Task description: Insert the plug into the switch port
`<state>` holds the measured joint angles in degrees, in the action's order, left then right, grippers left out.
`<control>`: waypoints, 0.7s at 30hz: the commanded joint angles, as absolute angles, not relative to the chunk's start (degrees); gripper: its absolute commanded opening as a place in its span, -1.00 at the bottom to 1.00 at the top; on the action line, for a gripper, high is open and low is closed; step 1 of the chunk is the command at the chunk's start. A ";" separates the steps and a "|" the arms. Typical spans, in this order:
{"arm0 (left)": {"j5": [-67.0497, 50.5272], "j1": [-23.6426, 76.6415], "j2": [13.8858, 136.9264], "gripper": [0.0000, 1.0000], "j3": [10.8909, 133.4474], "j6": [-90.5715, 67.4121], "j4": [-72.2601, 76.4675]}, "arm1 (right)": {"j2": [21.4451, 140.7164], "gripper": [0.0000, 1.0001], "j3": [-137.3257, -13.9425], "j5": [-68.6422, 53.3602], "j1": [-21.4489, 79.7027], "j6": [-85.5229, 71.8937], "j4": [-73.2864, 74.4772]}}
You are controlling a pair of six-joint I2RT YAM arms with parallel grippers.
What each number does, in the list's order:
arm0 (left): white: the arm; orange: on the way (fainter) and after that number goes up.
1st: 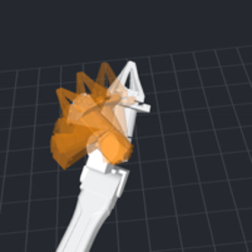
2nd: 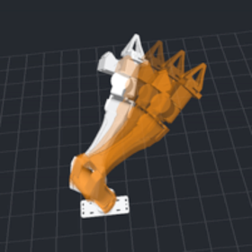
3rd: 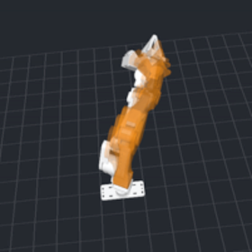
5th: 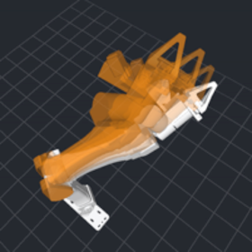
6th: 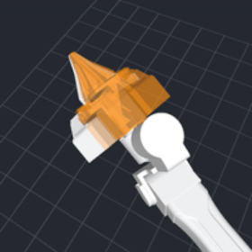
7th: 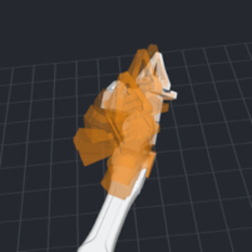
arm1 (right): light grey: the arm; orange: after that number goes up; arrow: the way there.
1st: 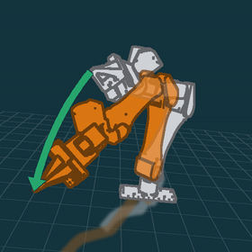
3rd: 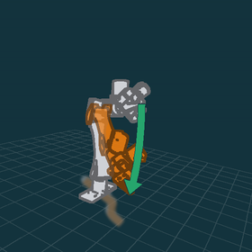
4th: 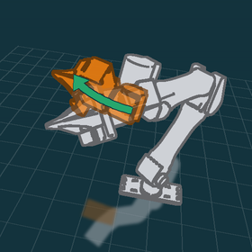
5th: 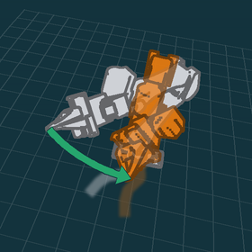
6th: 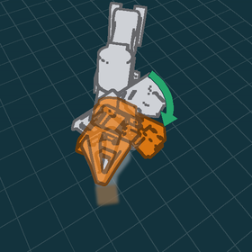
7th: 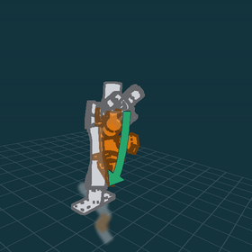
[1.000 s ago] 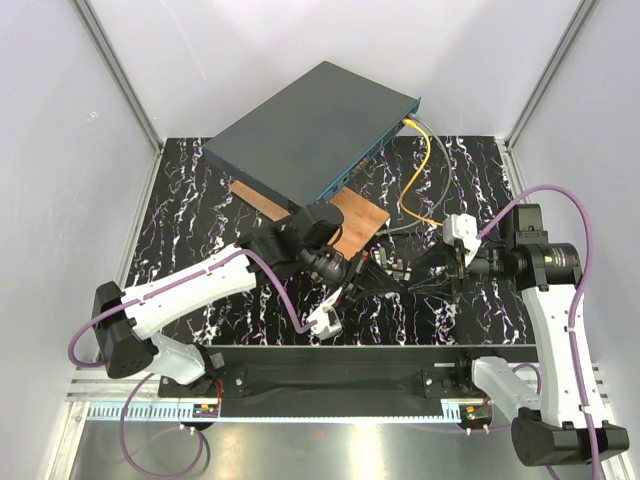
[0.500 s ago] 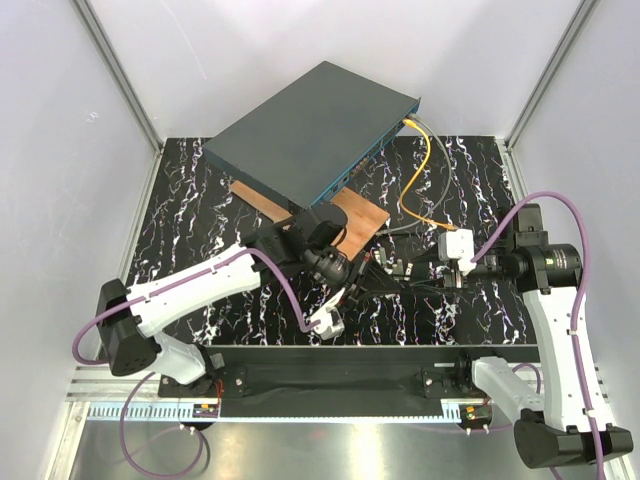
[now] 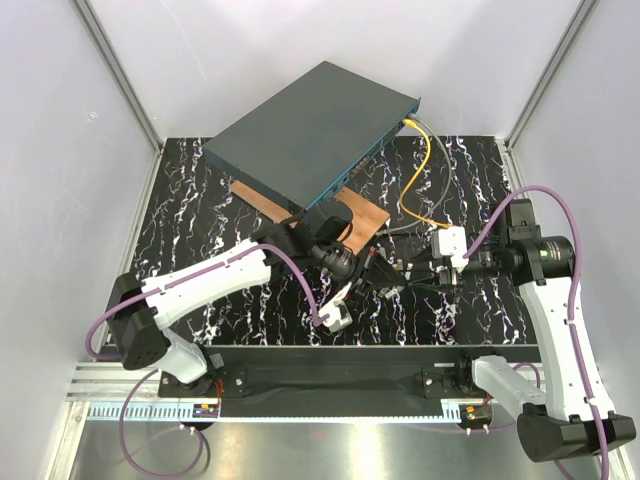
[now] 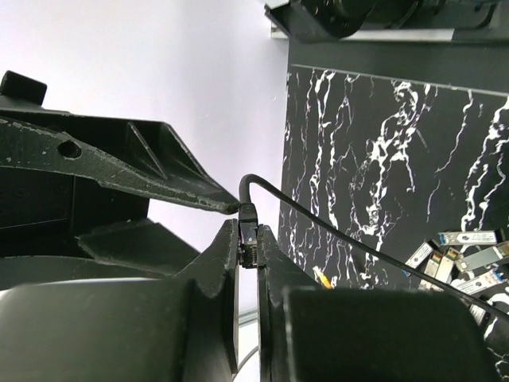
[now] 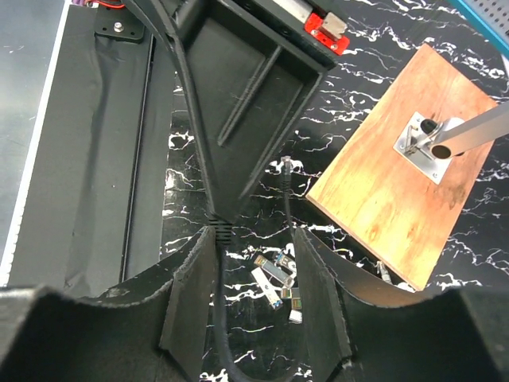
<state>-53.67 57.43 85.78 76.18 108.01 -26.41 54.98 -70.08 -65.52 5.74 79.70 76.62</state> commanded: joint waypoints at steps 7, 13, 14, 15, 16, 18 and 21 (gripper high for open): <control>-55.20 56.87 86.13 -1.00 78.75 109.60 -20.57 | 56.87 -0.07 -70.84 -65.13 6.77 80.07 93.78; -55.02 56.43 86.31 -1.00 78.84 108.99 -19.51 | 56.34 -0.17 -69.87 -64.16 7.21 80.68 93.78; -55.11 56.43 86.31 -1.00 78.84 108.98 -19.51 | 56.42 -0.19 -69.96 -64.07 7.21 80.60 93.69; -55.11 56.43 86.31 -1.00 78.84 109.07 -19.34 | 56.51 -0.21 -70.05 -64.16 7.29 80.51 93.60; -55.19 56.43 86.22 -1.00 78.92 109.07 -19.34 | 56.60 -0.21 -70.14 -64.25 7.29 80.51 93.69; -55.37 56.43 86.31 -1.00 78.93 109.07 -19.16 | 56.43 -0.28 -70.49 -64.25 7.38 80.59 93.60; -55.37 56.43 86.31 -1.00 79.10 108.90 -18.90 | 56.43 -0.45 -70.58 -64.16 7.47 80.59 93.69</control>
<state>-53.30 56.60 86.35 76.18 108.01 -22.26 56.86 -70.04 -64.27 6.76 79.85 76.66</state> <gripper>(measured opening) 0.072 0.311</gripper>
